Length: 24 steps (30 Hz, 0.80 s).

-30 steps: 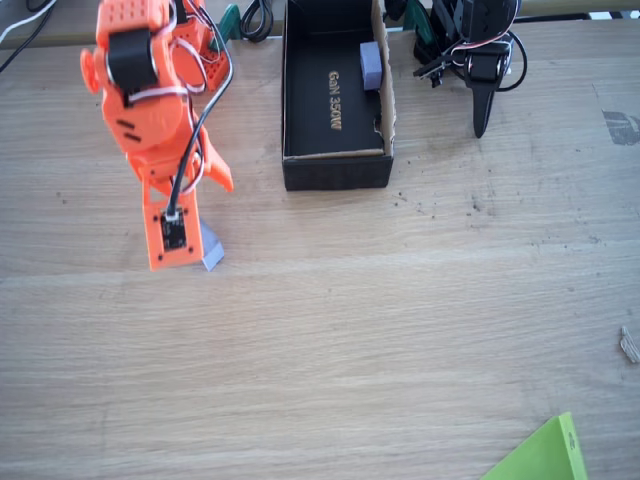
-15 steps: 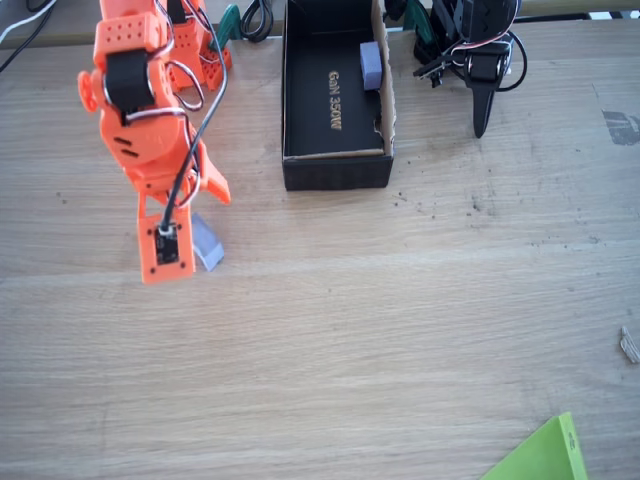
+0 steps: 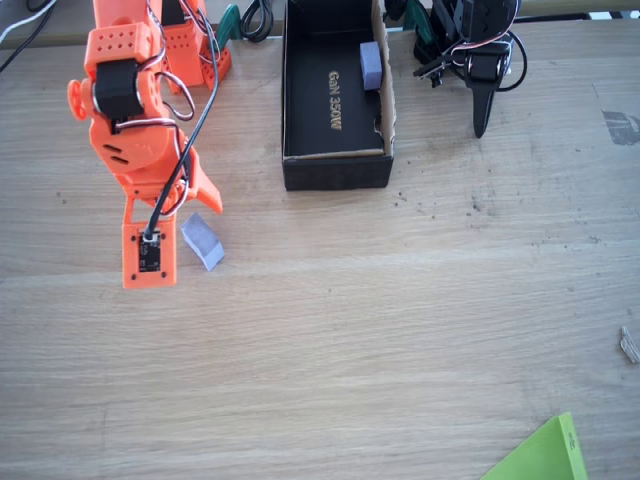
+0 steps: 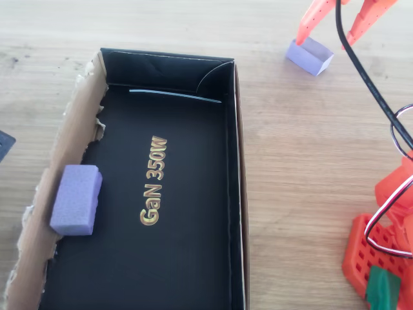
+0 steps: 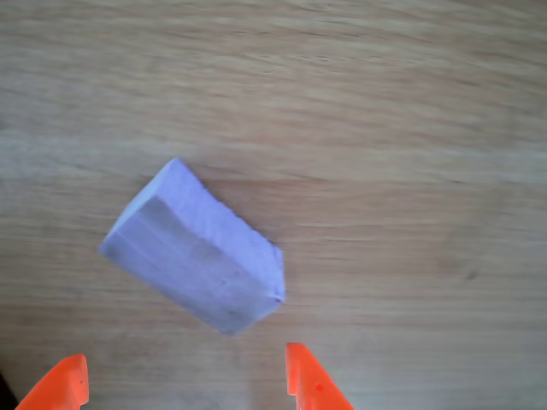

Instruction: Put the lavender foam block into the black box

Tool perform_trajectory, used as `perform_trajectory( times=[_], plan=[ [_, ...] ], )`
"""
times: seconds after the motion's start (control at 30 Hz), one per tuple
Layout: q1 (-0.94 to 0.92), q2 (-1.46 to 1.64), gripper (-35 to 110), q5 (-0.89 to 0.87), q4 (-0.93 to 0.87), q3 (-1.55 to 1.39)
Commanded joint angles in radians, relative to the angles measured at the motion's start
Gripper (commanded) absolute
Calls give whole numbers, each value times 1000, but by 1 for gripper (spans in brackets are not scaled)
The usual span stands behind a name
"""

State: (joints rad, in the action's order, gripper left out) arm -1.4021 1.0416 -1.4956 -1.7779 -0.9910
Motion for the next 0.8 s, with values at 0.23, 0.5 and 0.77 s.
perform_trajectory(
  times=[0.23,0.5,0.77],
  plan=[
    [-17,6,30,6,20,37],
    [-15,-41,31,25,40,143],
    [-14,-97,31,26,28,207]
  ],
)
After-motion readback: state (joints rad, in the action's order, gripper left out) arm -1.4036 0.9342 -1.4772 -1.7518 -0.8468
